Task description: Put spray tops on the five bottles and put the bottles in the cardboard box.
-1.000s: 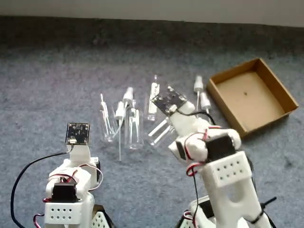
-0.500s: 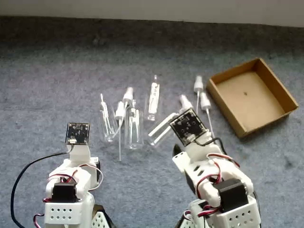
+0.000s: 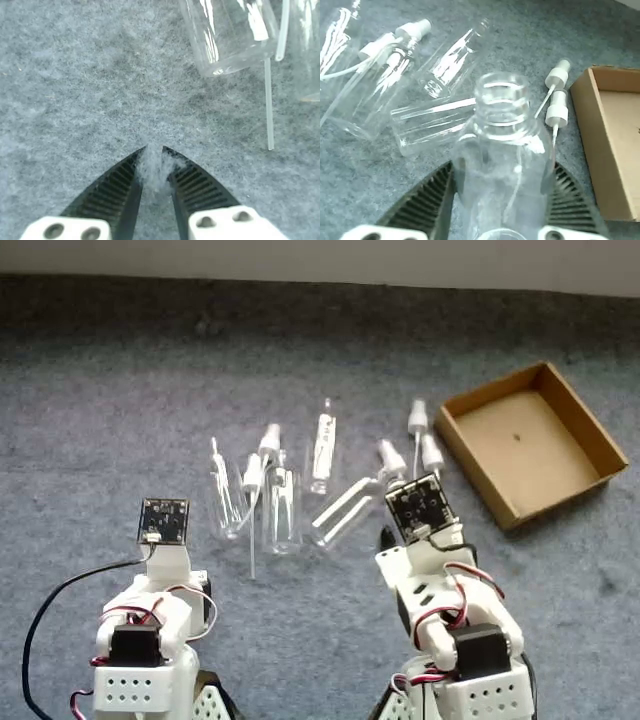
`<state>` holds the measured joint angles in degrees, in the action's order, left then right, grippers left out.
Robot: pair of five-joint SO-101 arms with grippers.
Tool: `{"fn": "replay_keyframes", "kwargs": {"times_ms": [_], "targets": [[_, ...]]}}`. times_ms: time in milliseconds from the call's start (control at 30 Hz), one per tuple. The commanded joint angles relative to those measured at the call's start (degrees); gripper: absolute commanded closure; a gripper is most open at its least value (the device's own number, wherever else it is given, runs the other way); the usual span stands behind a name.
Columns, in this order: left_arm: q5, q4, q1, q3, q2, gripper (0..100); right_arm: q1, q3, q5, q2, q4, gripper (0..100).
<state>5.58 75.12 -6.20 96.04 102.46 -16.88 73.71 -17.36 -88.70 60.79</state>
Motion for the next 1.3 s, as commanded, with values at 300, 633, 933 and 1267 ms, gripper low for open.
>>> {"fn": "replay_keyframes", "kwargs": {"times_ms": [300, 633, 933, 1267], "targets": [[0.26, 0.18, -0.66, 1.1, 0.48, 100, 1.19, 9.27, 0.88, -1.19, -10.33, 79.7], [0.26, 0.18, -0.4, 1.1, 0.48, 100, 1.36, 11.38, 9.58, -1.19, -15.6, 79.7], [0.44, 0.18, -0.4, 1.1, 0.48, 100, 1.36, 11.47, 13.01, -1.19, -15.96, 79.7], [0.09, -1.14, -7.16, 0.84, 0.57, 100, 1.01, 15.34, 20.13, -1.27, -18.51, 79.6]]}}
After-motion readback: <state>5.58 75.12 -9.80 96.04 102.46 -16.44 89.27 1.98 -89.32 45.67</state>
